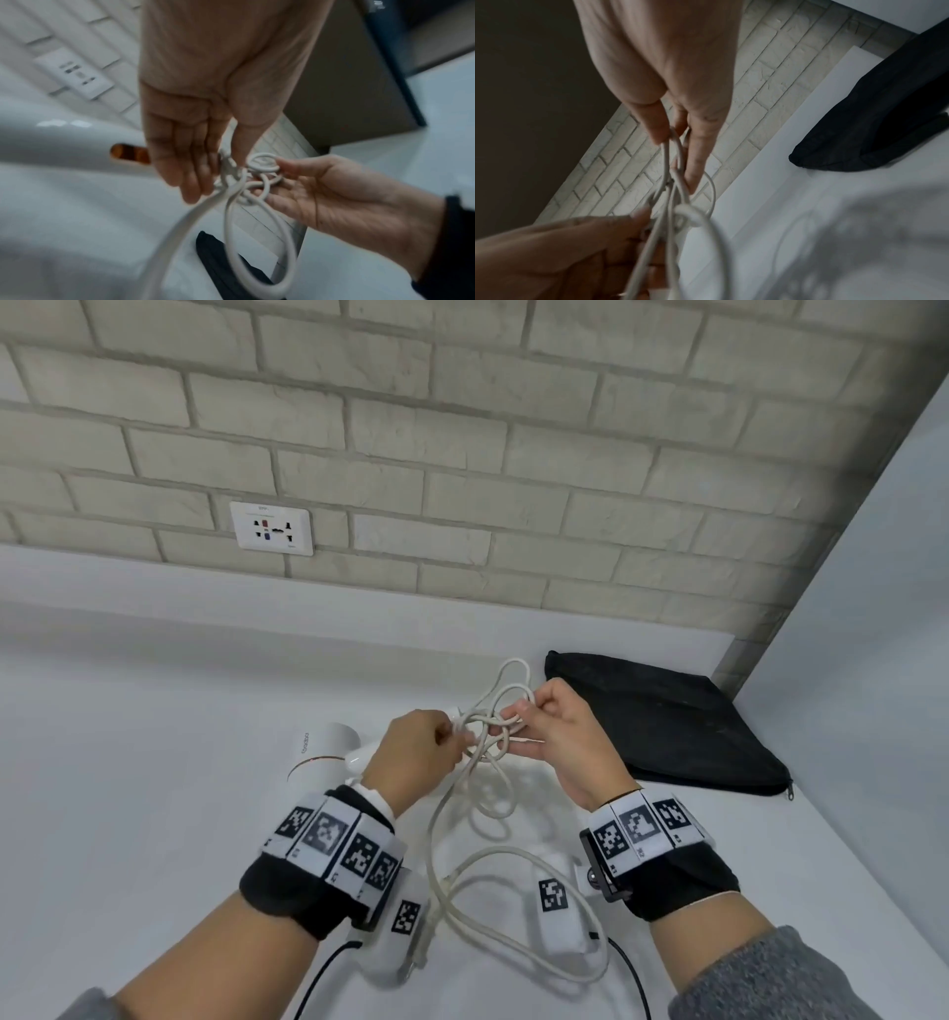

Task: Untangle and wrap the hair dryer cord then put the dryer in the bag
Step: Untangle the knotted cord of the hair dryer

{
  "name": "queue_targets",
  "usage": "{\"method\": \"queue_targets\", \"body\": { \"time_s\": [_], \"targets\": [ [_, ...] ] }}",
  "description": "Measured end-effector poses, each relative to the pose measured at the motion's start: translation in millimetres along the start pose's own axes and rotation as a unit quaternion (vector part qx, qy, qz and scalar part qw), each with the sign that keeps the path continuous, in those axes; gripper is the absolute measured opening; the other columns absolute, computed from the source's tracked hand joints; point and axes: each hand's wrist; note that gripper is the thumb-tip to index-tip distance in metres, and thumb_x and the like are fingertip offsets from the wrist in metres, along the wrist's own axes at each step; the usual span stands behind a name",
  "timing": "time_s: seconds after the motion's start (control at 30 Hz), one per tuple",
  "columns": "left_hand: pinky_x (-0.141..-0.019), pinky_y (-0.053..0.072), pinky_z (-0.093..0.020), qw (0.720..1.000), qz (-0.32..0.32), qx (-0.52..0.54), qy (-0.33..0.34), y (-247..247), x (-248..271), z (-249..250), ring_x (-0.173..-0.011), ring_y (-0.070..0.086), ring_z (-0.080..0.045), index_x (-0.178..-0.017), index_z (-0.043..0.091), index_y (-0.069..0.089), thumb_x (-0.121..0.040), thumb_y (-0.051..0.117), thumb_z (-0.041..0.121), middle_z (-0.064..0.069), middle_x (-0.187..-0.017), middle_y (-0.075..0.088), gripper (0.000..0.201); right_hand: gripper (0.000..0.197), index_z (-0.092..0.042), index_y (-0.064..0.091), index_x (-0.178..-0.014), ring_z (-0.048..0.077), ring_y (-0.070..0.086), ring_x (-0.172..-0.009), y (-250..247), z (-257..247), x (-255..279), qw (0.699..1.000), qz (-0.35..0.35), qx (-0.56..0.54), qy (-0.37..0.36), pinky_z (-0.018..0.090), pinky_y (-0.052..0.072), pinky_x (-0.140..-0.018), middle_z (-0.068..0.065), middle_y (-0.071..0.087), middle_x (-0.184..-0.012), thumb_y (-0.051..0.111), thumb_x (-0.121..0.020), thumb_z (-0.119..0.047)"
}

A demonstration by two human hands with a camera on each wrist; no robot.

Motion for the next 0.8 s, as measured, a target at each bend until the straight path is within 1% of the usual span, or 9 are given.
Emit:
{"method": "queue_targets", "body": {
  "time_s": [0.07, 0.13, 0.23, 0.3, 0.4, 0.47, 0.53, 0.67, 0.8],
  "targets": [
    [-0.072, 0.052, -0.034, 0.997, 0.008, 0.076, -0.006, 0.2, -4.3, -4.0, -0.071, 0.062, -0.021, -0.071, 0.002, 0.058, -0.087, 0.058, 0.029, -0.008, -0.075, 0.069, 0.032, 0.017, -0.008, 0.043, -0.076, 0.022, 0.066, -0.069, -4.7, 1.6, -0.6, 0.999, 0.032, 0.03, -0.005, 0.031, 0.058, -0.063, 0.013, 0.064, -0.076, 0.05, -0.091, -0.005],
    [-0.076, 0.052, -0.043, 0.994, 0.011, 0.112, -0.01, -3.3, -6.7, -7.6, -0.074, 0.062, -0.027, -0.062, 0.01, 0.048, -0.085, 0.058, 0.025, -0.009, -0.067, 0.062, 0.03, 0.014, -0.008, 0.044, -0.079, 0.019, 0.064, -0.06, -11.7, 6.7, -3.1, 0.994, 0.098, 0.045, -0.011, 0.025, 0.056, -0.055, 0.012, 0.058, -0.07, 0.048, -0.087, 0.002],
    [-0.068, 0.049, -0.044, 0.994, 0.036, 0.099, -0.016, -10.1, -12.5, -14.1, -0.072, 0.059, -0.032, -0.063, 0.011, 0.046, -0.081, 0.058, 0.021, -0.018, -0.072, 0.063, 0.024, 0.02, -0.006, 0.047, -0.096, 0.02, 0.057, -0.054, -25.1, 8.6, -6.6, 0.985, 0.17, 0.012, 0.003, 0.022, 0.055, -0.05, 0.011, 0.052, -0.069, 0.039, -0.086, 0.009],
    [-0.064, 0.047, -0.041, 0.995, 0.056, 0.087, -0.018, -12.0, -14.9, -19.6, -0.069, 0.06, -0.029, -0.068, 0.008, 0.048, -0.081, 0.058, 0.017, -0.025, -0.083, 0.068, 0.019, 0.026, -0.004, 0.048, -0.106, 0.02, 0.055, -0.058, -34.9, 4.7, -7.5, 0.98, 0.192, -0.042, 0.002, 0.028, 0.056, -0.058, 0.011, 0.05, -0.07, 0.035, -0.087, 0.01],
    [-0.07, 0.053, -0.049, 0.991, 0.047, 0.12, -0.019, -11.9, -14.8, -26.5, -0.07, 0.07, -0.027, -0.07, 0.008, 0.044, -0.083, 0.054, 0.008, -0.024, -0.078, 0.067, 0.017, 0.025, -0.007, 0.049, -0.098, 0.016, 0.053, -0.059, -48.7, -1.3, -5.7, 0.959, 0.2, -0.197, -0.041, 0.03, 0.051, -0.069, 0.009, 0.049, -0.072, 0.036, -0.088, 0.012],
    [-0.067, 0.054, -0.05, 0.988, 0.05, 0.142, -0.024, -13.7, -14.8, -31.1, -0.065, 0.07, -0.03, -0.068, 0.009, 0.042, -0.085, 0.053, 0.005, -0.019, -0.07, 0.062, 0.021, 0.029, -0.012, 0.046, -0.091, 0.011, 0.051, -0.054, -64.5, -2.5, -6.4, 0.921, 0.222, -0.314, -0.069, 0.024, 0.045, -0.062, 0.006, 0.047, -0.07, 0.032, -0.087, 0.013],
    [-0.061, 0.054, -0.043, 0.987, 0.075, 0.14, -0.033, -17.7, -16.6, -37.6, -0.057, 0.065, -0.028, -0.068, 0.01, 0.04, -0.087, 0.05, 0.004, -0.012, -0.066, 0.056, 0.022, 0.025, -0.014, 0.045, -0.086, 0.008, 0.043, -0.043, -86.1, -3.1, -7.6, 0.893, 0.246, -0.372, -0.062, 0.018, 0.038, -0.047, 0.001, 0.044, -0.061, 0.033, -0.087, 0.007],
    [-0.047, 0.052, -0.024, 0.973, 0.123, 0.179, -0.079, -27.9, -23.3, -50.1, -0.047, 0.06, -0.017, -0.074, 0.011, 0.043, -0.091, 0.041, 0.006, -0.013, -0.07, 0.055, 0.018, 0.019, -0.016, 0.049, -0.076, 0.004, 0.03, -0.034, -114.4, -1.4, -4.4, 0.927, 0.274, -0.257, -0.006, 0.015, 0.025, -0.033, -0.004, 0.036, -0.055, 0.042, -0.093, -0.009],
    [-0.038, 0.051, -0.019, 0.916, 0.14, 0.353, -0.129, -36.3, -29.4, -52.3, -0.03, 0.053, -0.005, -0.085, 0.005, 0.044, -0.095, 0.04, 0.008, -0.008, -0.071, 0.046, 0.012, 0.02, -0.008, 0.062, -0.102, 0.005, 0.027, -0.033, -108.4, 3.6, 1.2, 0.967, 0.248, 0.011, 0.061, 0.017, 0.023, -0.032, 0.0, 0.03, -0.054, 0.044, -0.093, -0.009]
  ]
}}
Point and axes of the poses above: each hand's wrist, its own x-axis away from the middle knuckle, its own y-axis out of the palm, z = x × y
